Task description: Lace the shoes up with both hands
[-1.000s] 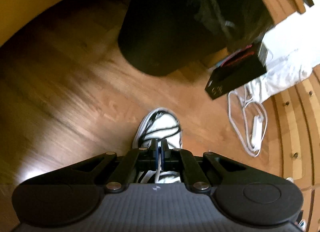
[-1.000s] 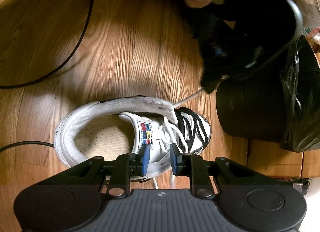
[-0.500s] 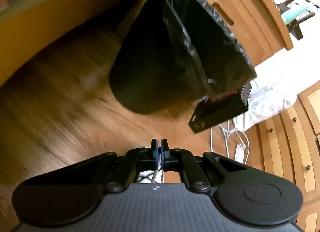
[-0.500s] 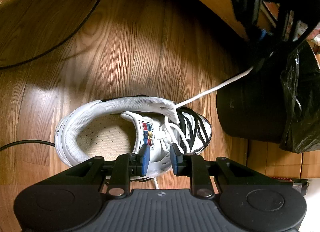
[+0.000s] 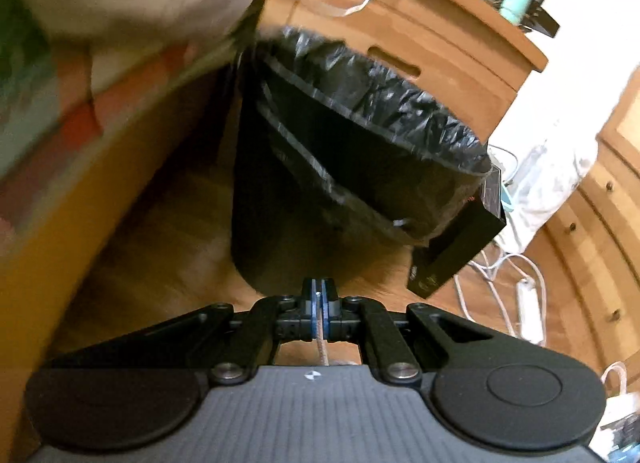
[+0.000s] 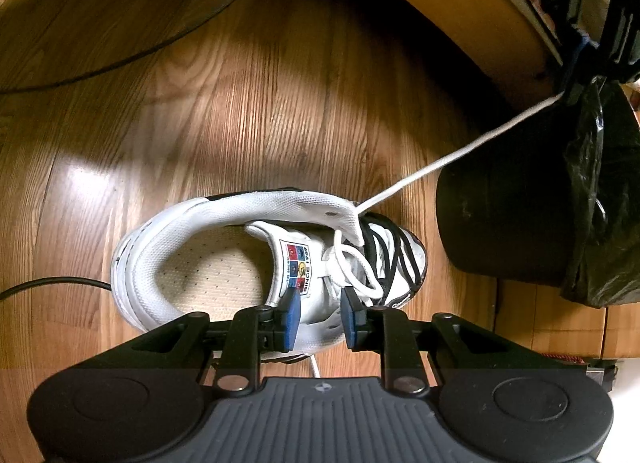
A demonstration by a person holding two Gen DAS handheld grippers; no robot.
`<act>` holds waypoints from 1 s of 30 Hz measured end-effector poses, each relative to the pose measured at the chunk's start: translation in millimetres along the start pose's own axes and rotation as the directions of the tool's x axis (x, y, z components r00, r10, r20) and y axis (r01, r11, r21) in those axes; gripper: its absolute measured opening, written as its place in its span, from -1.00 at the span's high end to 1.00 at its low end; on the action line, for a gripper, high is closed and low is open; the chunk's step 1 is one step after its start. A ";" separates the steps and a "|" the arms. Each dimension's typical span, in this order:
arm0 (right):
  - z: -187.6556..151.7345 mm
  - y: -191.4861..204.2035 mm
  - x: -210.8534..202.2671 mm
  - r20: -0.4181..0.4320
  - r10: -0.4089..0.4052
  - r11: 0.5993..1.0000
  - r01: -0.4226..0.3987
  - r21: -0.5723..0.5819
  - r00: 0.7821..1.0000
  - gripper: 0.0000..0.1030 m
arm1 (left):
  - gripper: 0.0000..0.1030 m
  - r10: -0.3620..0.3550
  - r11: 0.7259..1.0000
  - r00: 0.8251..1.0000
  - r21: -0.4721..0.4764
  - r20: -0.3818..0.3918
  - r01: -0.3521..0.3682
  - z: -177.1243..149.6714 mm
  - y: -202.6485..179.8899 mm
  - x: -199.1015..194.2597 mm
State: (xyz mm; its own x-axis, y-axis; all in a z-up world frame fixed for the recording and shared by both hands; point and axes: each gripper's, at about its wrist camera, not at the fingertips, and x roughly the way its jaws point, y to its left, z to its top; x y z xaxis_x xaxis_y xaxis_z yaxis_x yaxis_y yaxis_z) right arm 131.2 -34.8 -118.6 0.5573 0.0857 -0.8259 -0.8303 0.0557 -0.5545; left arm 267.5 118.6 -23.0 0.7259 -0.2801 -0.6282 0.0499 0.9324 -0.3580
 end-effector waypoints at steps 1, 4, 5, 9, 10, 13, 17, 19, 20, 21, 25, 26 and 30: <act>-0.1 -0.3 0.1 0.000 0.001 1.000 -0.001 0.001 1.000 0.51 | 0.94 0.005 1.000 1.000 0.014 0.013 -0.005 2.3 -0.8 -2.5; 0.0 0.3 1.0 0.000 0.000 1.000 0.000 -0.001 1.000 0.51 | 0.94 0.028 0.998 0.998 0.060 0.055 -0.031 8.5 -3.8 -9.1; 0.1 1.0 1.1 -0.001 -0.001 1.000 0.001 -0.001 1.000 0.51 | 0.94 0.036 0.996 0.997 0.075 0.068 -0.041 10.0 -4.5 -10.8; -1.5 2.0 1.9 0.000 0.000 1.000 0.000 -0.001 1.000 0.51 | 0.94 0.055 0.993 0.993 0.100 0.107 -0.066 16.7 -4.6 -15.7; -1.9 2.2 2.1 0.000 0.000 1.000 0.000 -0.001 1.000 0.51 | 0.94 0.064 0.991 0.991 0.106 0.115 -0.076 18.0 -3.7 -16.8; -3.3 3.0 2.7 -0.001 0.000 1.000 0.000 -0.003 1.000 0.51 | 0.94 0.096 0.984 0.985 0.137 0.146 -0.116 20.2 -2.3 -20.9; -4.8 3.3 2.6 -0.002 0.001 1.000 -0.001 -0.004 1.000 0.51 | 0.93 0.110 0.971 0.977 0.192 0.184 -0.146 24.6 -9.5 -25.8; -5.6 3.2 2.4 -0.002 0.002 1.000 -0.002 -0.005 1.000 0.51 | 0.93 0.117 0.960 0.971 0.226 0.208 -0.164 26.2 -14.1 -30.3; -6.0 3.1 2.3 -0.003 0.002 1.000 -0.002 -0.005 1.000 0.51 | 0.93 0.115 0.958 0.970 0.234 0.215 -0.166 27.4 -15.2 -32.4; -6.1 3.2 2.3 -0.003 0.001 1.000 -0.001 -0.006 1.000 0.51 | 0.93 0.110 0.959 0.970 0.233 0.217 -0.161 28.9 -15.1 -34.2; -6.6 3.3 2.6 -0.005 0.000 1.000 0.000 -0.009 1.000 0.51 | 0.93 0.119 0.954 0.961 0.238 0.250 -0.180 34.8 -11.9 -41.4; -6.7 3.3 2.6 -0.005 0.001 1.000 -0.001 -0.009 1.000 0.51 | 0.93 0.121 0.955 0.958 0.233 0.258 -0.183 36.7 -10.1 -43.9; -7.2 3.8 2.9 -0.007 0.000 1.000 0.000 -0.009 1.000 0.51 | 0.93 0.120 0.963 0.953 0.199 0.277 -0.179 42.9 -2.8 -51.3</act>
State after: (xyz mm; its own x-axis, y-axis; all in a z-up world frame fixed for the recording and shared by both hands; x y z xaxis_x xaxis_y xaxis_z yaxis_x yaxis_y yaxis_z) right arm 129.7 -41.5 -123.8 0.5570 0.0789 -0.8267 -0.8305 0.0464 -0.5551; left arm 259.5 140.1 39.9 0.8878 -0.0916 -0.4509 0.0546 0.9940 -0.0944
